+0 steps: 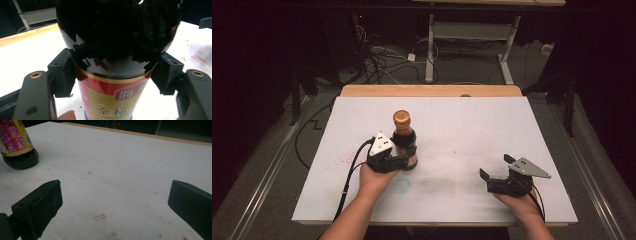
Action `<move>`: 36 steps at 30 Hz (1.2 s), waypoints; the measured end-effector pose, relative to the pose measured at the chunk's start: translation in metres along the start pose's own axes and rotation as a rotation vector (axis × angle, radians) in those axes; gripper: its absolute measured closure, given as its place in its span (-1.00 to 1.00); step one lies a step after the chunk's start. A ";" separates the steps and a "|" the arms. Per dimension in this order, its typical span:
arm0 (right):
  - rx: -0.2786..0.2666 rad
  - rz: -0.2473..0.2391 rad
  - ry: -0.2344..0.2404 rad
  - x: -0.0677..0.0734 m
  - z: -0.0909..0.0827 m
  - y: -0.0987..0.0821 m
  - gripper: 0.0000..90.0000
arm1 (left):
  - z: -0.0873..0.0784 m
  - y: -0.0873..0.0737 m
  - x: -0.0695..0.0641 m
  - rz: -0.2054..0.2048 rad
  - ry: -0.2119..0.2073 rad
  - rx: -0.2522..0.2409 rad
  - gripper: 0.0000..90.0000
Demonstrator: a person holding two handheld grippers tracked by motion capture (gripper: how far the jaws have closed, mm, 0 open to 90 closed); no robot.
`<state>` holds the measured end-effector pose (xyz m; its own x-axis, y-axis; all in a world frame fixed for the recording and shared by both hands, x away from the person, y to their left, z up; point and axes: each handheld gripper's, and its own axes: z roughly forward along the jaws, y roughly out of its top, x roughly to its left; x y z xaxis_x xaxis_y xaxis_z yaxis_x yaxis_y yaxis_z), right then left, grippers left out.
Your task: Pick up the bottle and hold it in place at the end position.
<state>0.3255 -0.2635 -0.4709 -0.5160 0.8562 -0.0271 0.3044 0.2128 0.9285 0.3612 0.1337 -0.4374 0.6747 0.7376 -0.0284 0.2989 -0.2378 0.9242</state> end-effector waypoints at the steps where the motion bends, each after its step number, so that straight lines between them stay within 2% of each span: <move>1: 0.000 0.002 -0.002 0.000 0.000 0.000 -1.00 | 0.000 0.000 0.000 0.001 -0.001 0.003 -0.36; 15: -0.009 -0.004 -0.003 0.000 -0.001 0.001 -1.00 | 0.001 0.006 0.003 -0.009 -0.033 -0.009 -0.35; 19: -0.015 -0.006 0.002 0.001 -0.002 0.002 -1.00 | 0.001 0.011 0.002 0.007 -0.036 -0.020 -0.35; 22: -0.011 -0.009 -0.003 0.000 -0.002 0.002 -1.00 | 0.002 0.016 0.001 0.010 -0.055 -0.026 -0.35; 30: -0.014 -0.001 -0.004 -0.001 -0.004 0.002 -1.00 | 0.017 0.022 0.000 0.029 -0.076 -0.004 -0.36; 34: -0.016 -0.002 -0.009 -0.002 -0.005 0.002 -1.00 | 0.021 0.023 -0.001 0.027 -0.086 -0.007 -0.36; 36: -0.023 -0.003 -0.014 -0.003 -0.007 0.001 -1.00 | 0.025 0.026 -0.003 0.041 -0.103 -0.008 -0.36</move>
<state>0.3221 -0.2692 -0.4670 -0.5058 0.8619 -0.0348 0.2844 0.2047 0.9366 0.3838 0.1096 -0.4225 0.7521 0.6584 -0.0293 0.2644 -0.2606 0.9285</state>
